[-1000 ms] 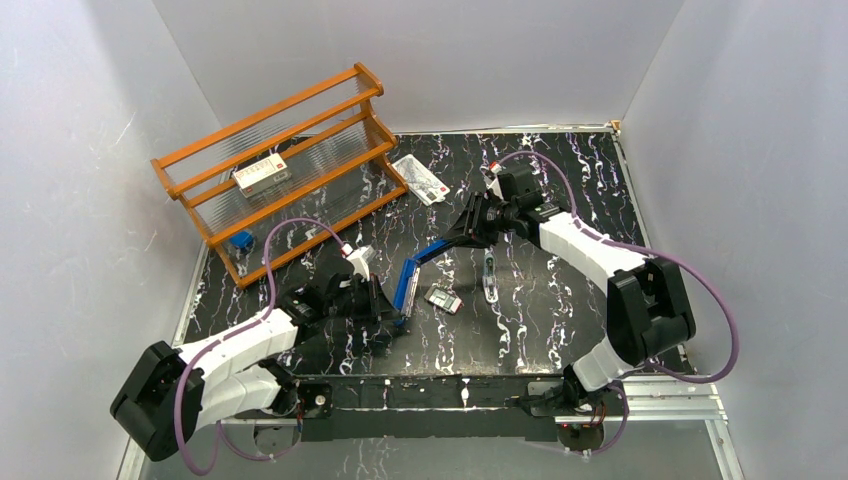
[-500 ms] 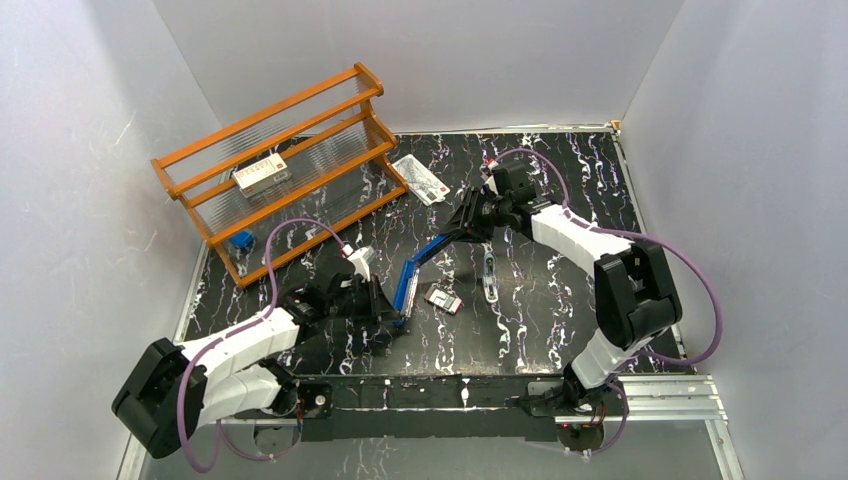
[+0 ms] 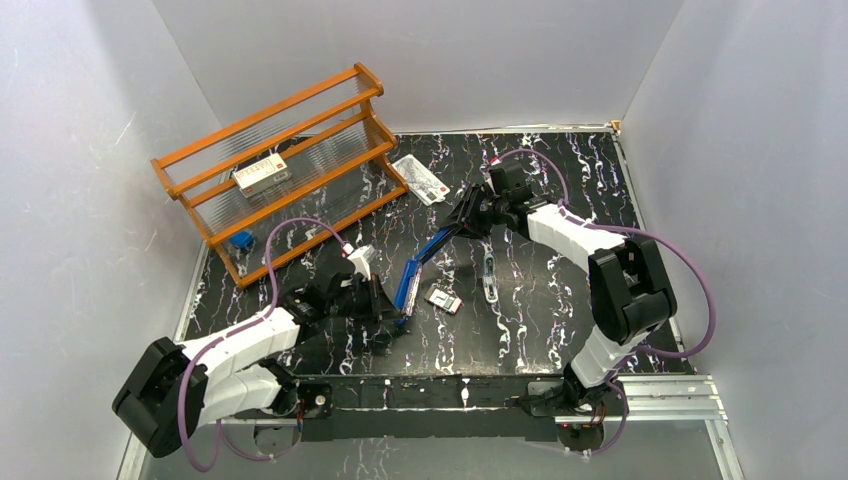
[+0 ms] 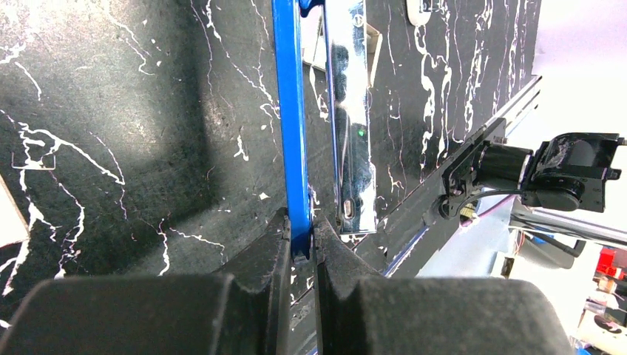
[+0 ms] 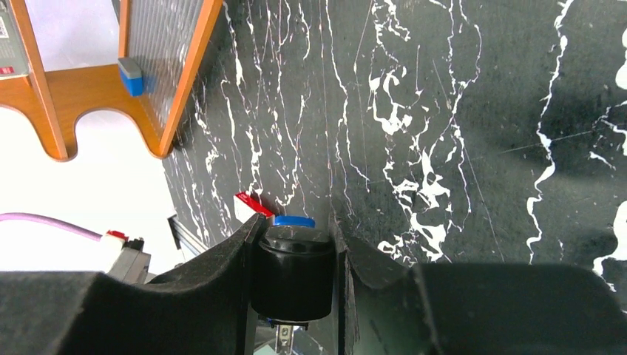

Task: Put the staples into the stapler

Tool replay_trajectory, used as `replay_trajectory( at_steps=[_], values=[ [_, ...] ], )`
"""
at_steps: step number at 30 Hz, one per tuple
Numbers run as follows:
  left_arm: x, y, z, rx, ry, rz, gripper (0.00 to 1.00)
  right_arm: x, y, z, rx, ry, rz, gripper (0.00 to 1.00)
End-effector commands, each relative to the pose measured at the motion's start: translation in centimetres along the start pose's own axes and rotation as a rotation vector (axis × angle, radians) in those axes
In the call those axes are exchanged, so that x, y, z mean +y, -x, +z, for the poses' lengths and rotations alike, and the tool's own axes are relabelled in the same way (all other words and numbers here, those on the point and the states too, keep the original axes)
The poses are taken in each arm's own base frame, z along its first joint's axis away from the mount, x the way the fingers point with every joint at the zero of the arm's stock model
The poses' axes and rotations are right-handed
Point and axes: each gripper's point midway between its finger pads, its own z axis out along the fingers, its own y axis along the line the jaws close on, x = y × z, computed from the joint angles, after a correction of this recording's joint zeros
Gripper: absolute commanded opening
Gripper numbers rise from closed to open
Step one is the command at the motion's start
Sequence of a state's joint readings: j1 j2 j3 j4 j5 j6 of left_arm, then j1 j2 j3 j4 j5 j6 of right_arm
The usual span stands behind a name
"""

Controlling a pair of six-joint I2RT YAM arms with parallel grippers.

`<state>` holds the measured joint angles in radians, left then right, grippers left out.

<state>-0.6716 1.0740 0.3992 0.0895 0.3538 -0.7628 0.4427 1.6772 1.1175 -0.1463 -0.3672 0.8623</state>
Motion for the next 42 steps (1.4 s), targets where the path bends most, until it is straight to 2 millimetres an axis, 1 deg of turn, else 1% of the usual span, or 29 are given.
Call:
replay_trajectory(
  at_steps=[1,3,9,11,14,17,22,26,29,36,38,42],
  values=[
    [-0.9,-1.0,-0.2,0.053,-0.053,0.034,0.00,1.1,6.6,-0.2,-0.281,-0.028,-0.071,0.16],
    [-0.7,-1.2,0.0,0.062,-0.050,0.021,0.00,1.5,6.5,0.1,-0.285,-0.044,-0.090,0.16],
    [0.1,-2.4,0.7,0.108,-0.037,-0.034,0.00,2.5,6.2,0.7,-0.308,-0.173,-0.170,0.16],
    [0.1,-2.7,0.9,0.119,-0.041,-0.052,0.00,3.0,6.2,0.6,-0.319,-0.221,-0.202,0.16],
    [0.0,-3.2,1.2,0.142,-0.057,-0.073,0.00,3.2,5.6,0.6,-0.322,-0.286,-0.239,0.15],
    [0.4,-3.6,1.3,0.158,-0.049,-0.088,0.01,3.3,5.1,0.4,-0.321,-0.331,-0.270,0.15],
    [1.5,-4.3,1.6,0.174,-0.007,-0.120,0.06,4.5,3.7,0.7,-0.307,-0.358,-0.342,0.15],
    [2.3,-4.7,1.9,0.199,0.038,-0.140,0.09,6.4,1.5,0.9,-0.282,-0.363,-0.419,0.15],
    [2.9,-5.0,2.0,0.211,0.079,-0.156,0.13,6.8,0.2,1.2,-0.276,-0.396,-0.460,0.15],
    [4.0,-5.5,1.9,0.236,0.147,-0.180,0.24,7.2,-0.3,1.1,-0.279,-0.455,-0.513,0.15],
    [3.8,-5.4,1.8,0.231,0.146,-0.183,0.27,7.4,-0.5,1.2,-0.271,-0.468,-0.533,0.15],
    [3.8,-5.1,1.7,0.222,0.153,-0.186,0.30,7.6,-0.8,1.4,-0.266,-0.478,-0.559,0.15]
  ],
)
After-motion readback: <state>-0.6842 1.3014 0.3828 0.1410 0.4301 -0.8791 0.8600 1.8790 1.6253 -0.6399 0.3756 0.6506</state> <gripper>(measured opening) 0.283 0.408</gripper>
